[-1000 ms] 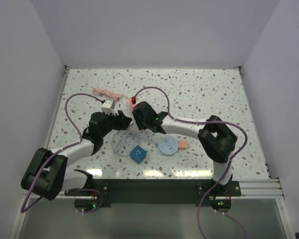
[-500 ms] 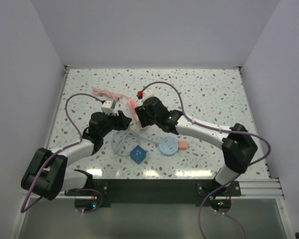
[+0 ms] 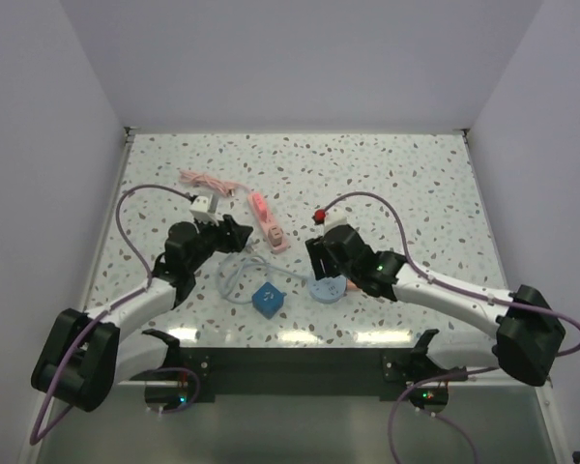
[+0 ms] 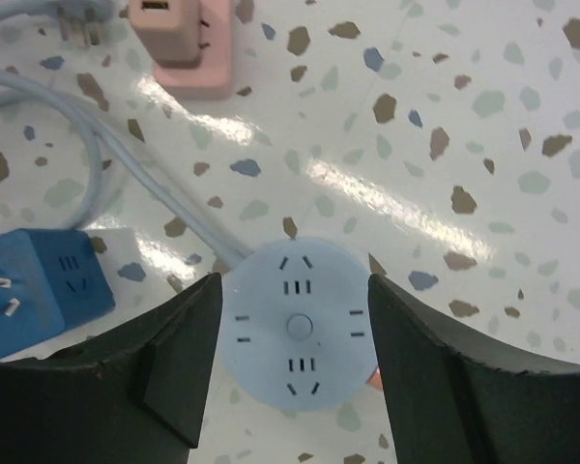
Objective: Insert the plug
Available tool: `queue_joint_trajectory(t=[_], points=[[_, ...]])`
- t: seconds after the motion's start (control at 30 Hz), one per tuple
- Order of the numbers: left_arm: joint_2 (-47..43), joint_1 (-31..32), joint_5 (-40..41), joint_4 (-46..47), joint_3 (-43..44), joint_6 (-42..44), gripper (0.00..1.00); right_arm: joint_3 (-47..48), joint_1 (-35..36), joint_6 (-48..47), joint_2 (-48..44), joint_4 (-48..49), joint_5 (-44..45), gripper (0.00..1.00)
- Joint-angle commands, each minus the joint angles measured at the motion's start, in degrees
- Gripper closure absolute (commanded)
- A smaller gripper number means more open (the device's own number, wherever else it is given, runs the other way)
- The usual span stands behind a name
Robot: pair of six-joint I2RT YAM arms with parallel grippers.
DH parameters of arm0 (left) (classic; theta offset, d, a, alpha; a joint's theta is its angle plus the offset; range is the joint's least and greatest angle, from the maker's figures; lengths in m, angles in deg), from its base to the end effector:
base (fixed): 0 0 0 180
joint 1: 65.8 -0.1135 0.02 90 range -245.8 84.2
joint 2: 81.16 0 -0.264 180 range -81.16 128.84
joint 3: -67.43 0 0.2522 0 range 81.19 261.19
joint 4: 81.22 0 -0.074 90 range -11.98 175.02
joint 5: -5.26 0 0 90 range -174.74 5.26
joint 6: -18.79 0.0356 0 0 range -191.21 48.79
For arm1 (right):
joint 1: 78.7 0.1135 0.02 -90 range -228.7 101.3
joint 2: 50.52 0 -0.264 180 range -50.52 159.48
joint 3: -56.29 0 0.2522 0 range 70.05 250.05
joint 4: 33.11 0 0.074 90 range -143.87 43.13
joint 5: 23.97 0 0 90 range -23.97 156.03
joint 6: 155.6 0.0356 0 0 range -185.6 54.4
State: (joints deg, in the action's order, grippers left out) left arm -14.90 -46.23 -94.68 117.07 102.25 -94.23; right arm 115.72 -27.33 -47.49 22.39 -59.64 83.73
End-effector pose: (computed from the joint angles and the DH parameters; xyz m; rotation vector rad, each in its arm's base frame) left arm 0.2195 -0.0845 0.1988 0.0717 1.8487 -0.6813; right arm 0.1772 0.2044 0.2377 -0.4857 2.1949 0.3088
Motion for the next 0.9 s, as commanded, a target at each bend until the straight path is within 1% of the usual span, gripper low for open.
queue_joint_trajectory(t=[0.0, 0.1, 0.23, 0.33, 0.37, 0.57, 0.87], points=[[-3.3, -0.3, 1.6, 1.9, -1.4, 0.2, 0.34, -3.3, -0.1, 5.8, -5.7, -4.8, 6.2, 0.35], [-4.9, -0.2, 1.2, 2.0, -2.2, 0.2, 0.34, -5.5, 0.0, 8.6, -8.1, -8.3, 8.4, 0.34], [-6.6, -0.1, 0.8, 2.1, -3.0, 0.4, 0.34, -7.4, -0.1, 11.9, -9.5, -12.6, 12.4, 0.30], [-7.2, -0.1, 0.5, 2.2, -3.1, 0.4, 0.34, -8.4, -1.3, 13.4, -10.1, -14.5, 13.9, 0.27], [-7.3, -0.1, 0.1, 2.2, -3.1, 0.4, 0.35, -8.8, -2.8, 13.5, -10.2, -14.7, 13.9, 0.27], [-6.9, -0.1, -1.4, 3.5, -3.7, 0.1, 0.34, -9.7, -9.1, 13.4, -9.2, -13.3, 8.9, 0.27], [-6.8, -0.1, -1.8, 4.5, -3.7, 0.4, 0.34, -10.4, -9.5, 12.5, -5.2, -10.8, 5.3, 0.30]])
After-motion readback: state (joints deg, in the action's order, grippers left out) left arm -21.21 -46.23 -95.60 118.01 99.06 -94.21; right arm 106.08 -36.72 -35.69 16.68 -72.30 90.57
